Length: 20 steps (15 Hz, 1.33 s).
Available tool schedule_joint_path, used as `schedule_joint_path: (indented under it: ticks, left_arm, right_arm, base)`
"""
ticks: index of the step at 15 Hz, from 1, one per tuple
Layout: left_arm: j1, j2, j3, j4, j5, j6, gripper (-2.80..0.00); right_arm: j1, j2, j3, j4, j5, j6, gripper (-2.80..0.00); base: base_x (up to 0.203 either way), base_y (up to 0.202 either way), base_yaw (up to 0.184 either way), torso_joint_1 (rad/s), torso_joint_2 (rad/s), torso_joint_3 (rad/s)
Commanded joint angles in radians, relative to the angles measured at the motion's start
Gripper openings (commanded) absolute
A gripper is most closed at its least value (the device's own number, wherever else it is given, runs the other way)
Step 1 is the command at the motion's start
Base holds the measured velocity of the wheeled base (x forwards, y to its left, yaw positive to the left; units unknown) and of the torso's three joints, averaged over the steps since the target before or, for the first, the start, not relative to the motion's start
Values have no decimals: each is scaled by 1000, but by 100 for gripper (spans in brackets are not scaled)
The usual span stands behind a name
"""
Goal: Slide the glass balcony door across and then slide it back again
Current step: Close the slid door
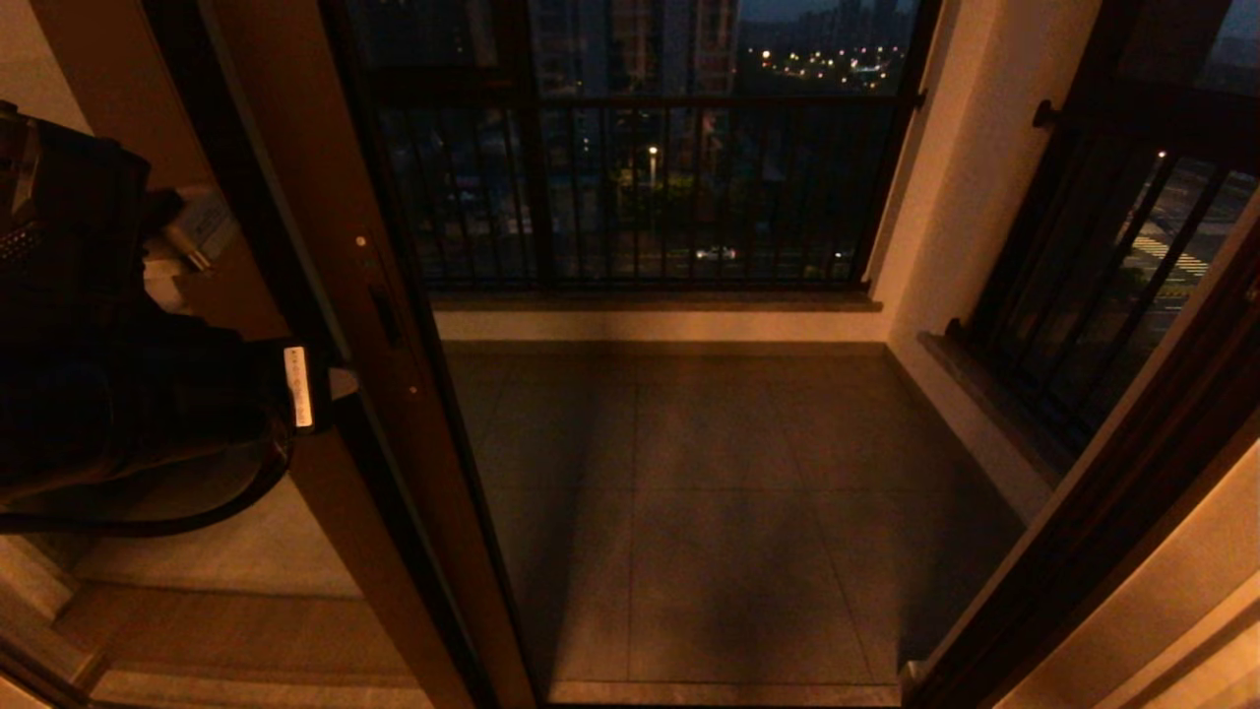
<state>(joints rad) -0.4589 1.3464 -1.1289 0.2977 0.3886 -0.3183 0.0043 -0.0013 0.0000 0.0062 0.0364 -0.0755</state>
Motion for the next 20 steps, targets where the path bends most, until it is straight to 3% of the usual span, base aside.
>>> schedule_joint_path:
  ticks: [1, 4, 6, 8, 10, 12, 13, 15, 17, 20]
  left_arm:
    - [0, 8, -3, 1, 1, 7, 0]
    - [-4, 2, -11, -4, -23, 27, 0]
    - [-4, 42, -24, -63, -153, 29, 0]
    - [22, 98, -21, -132, -238, 54, 0]
    - [50, 186, -24, -242, -276, 116, 0]
    - [91, 233, -15, -436, -281, 238, 0]
    - [102, 241, -9, -455, -281, 249, 0]
    - [136, 251, -45, -458, -266, 230, 0]
    - [193, 234, -7, -459, -262, 158, 0]
    - [221, 226, 24, -454, -266, 148, 0]
  right_arm:
    - [0, 0, 3, 0, 0, -1, -280]
    - [0, 0, 3, 0, 0, -1, -280]
    - [0, 0, 3, 0, 0, -1, -280]
    - [0, 0, 3, 0, 0, -1, -280]
    - [0, 0, 3, 0, 0, -1, -280]
    - [0, 0, 3, 0, 0, -1, -280]
    - [0, 0, 3, 0, 0, -1, -280]
    - [0, 0, 3, 0, 0, -1, -280]
    - [0, 0, 3, 0, 0, -1, -280]
    - [0, 0, 3, 0, 0, -1, -280]
  base:
    - [0, 0, 0, 0, 0, 0]
    - [0, 0, 0, 0, 0, 0]
    - [0, 0, 0, 0, 0, 0]
    - [0, 0, 0, 0, 0, 0]
    - [0, 0, 0, 0, 0, 0]
    - [0, 0, 0, 0, 0, 0]
    - [0, 0, 0, 0, 0, 0]
    - [0, 0, 0, 0, 0, 0]
    - [0, 0, 0, 0, 0, 0]
    - [0, 0, 0, 0, 0, 0]
